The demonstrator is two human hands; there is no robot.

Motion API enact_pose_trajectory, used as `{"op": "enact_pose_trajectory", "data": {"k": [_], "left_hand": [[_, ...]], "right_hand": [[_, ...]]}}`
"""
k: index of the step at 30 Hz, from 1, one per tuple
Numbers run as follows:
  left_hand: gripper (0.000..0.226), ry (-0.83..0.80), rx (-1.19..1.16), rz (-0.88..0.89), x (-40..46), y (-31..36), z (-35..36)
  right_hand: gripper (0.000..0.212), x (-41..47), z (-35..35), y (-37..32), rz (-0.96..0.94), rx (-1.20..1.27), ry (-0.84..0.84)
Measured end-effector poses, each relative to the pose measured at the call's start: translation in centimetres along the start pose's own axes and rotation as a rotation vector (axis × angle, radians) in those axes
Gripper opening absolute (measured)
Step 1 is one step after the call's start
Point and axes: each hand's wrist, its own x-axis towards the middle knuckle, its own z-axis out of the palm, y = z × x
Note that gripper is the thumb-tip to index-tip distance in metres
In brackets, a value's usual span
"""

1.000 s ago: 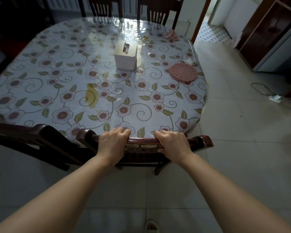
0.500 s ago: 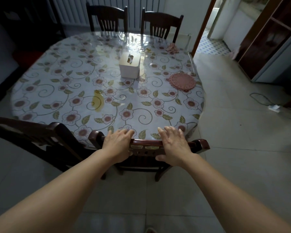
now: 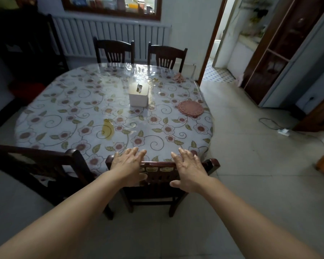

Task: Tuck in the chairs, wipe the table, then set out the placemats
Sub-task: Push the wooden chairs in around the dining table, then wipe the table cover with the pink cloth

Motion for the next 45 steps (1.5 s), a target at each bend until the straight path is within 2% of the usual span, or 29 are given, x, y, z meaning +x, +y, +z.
{"op": "enact_pose_trajectory", "data": {"k": [6, 12, 17, 24, 28, 34, 40, 45], "left_hand": [[0.081, 0.017, -0.025, 0.068, 1.2, 2.1, 0.1], [0.077, 0.09, -0.016, 0.169, 3.6, 8.3, -1.5], [0.076, 0.136, 0.009, 0.186, 8.0, 14.8, -3.0], [0.076, 0.114, -0.023, 0.127, 15.6, 26.0, -3.5], [0.076, 0.086, 0.004, 0.091, 18.6, 30.1, -3.7], [0.076, 0.092, -0.017, 0.008, 26.2, 32.4, -6.9], [0.076, 0.132, -0.068, -0.039, 37.7, 32.6, -9.5], [0.077, 0.098, -0.103, -0.118, 46.6, 31.4, -11.7]], "right_hand": [[0.094, -2.3, -0.5, 2.1, 0.081, 0.023, 0.015], [0.093, -3.1, -2.3, 7.5, 0.135, 0.057, 0.077], [0.094, -2.5, -3.2, 14.6, 0.136, 0.088, 0.118], [0.093, -1.8, -5.6, 27.9, 0.123, 0.104, 0.092], [0.092, -0.2, -7.4, 33.6, 0.099, 0.086, 0.103], [0.093, 5.9, -10.8, 39.6, 0.027, 0.089, 0.13], [0.095, 16.6, -14.2, 44.9, -0.013, 0.042, 0.147], [0.095, 25.3, -17.7, 48.8, -0.05, 0.003, 0.11]]}}
